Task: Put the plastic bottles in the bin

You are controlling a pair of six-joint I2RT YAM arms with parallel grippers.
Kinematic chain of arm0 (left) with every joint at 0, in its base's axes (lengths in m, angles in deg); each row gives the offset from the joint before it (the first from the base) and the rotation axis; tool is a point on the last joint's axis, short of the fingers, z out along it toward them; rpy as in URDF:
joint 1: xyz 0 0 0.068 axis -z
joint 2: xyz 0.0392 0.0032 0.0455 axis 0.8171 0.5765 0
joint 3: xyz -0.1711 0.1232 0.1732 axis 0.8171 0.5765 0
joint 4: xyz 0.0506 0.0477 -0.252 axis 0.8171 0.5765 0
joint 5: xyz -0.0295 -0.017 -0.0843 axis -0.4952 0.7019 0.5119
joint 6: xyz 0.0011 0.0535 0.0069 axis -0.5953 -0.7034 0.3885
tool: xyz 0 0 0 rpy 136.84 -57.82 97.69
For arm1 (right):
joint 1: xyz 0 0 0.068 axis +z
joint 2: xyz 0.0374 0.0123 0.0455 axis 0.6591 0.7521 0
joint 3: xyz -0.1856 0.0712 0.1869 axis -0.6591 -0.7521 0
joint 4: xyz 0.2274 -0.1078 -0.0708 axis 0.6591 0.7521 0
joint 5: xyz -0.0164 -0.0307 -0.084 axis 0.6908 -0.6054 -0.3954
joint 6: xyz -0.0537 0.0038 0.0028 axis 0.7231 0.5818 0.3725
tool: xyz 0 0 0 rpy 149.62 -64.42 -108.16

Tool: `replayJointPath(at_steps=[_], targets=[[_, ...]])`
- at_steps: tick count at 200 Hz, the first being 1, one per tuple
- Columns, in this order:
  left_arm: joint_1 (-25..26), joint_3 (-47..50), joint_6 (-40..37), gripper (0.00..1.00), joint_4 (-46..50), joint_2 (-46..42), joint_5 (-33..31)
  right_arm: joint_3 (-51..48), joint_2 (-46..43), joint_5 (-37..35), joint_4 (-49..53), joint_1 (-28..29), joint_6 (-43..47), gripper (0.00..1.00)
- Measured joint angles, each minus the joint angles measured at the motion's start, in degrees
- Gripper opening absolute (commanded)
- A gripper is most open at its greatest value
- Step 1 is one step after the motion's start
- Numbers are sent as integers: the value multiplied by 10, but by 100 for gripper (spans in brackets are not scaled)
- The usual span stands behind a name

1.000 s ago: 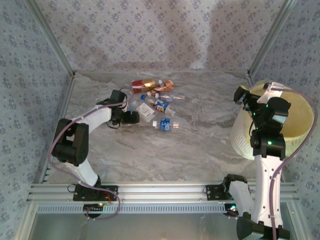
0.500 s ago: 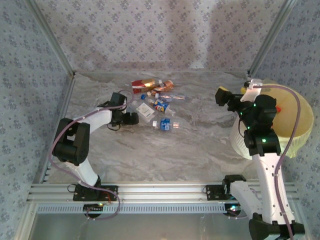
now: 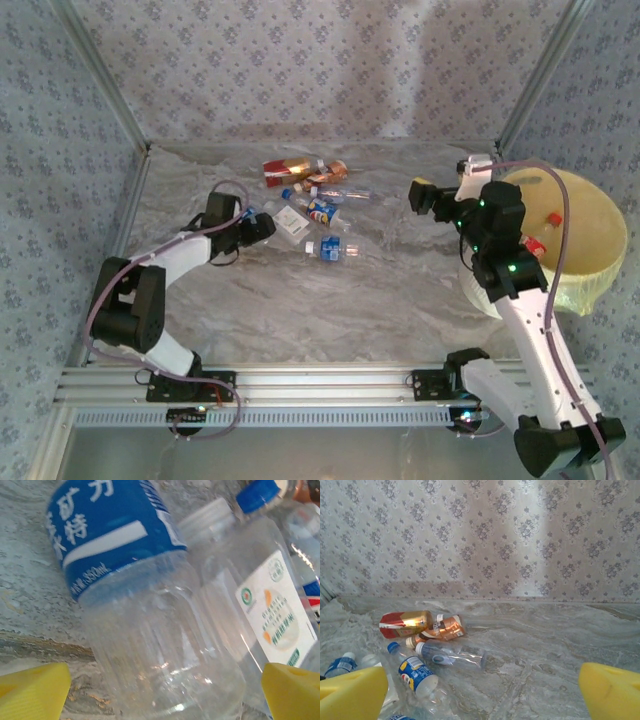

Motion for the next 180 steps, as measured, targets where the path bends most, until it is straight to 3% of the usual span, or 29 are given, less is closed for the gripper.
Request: replayJointPath(at_steps=[33, 74, 180], targets=[[-3, -5, 28, 98, 3, 43, -14, 1, 7, -20, 1, 19, 17, 100], [-4, -9, 33, 83, 3, 58, -22, 8, 14, -37, 2, 35, 33, 100], [-4, -25, -58, 59, 25, 61, -22, 9, 24, -59, 3, 67, 49, 100]])
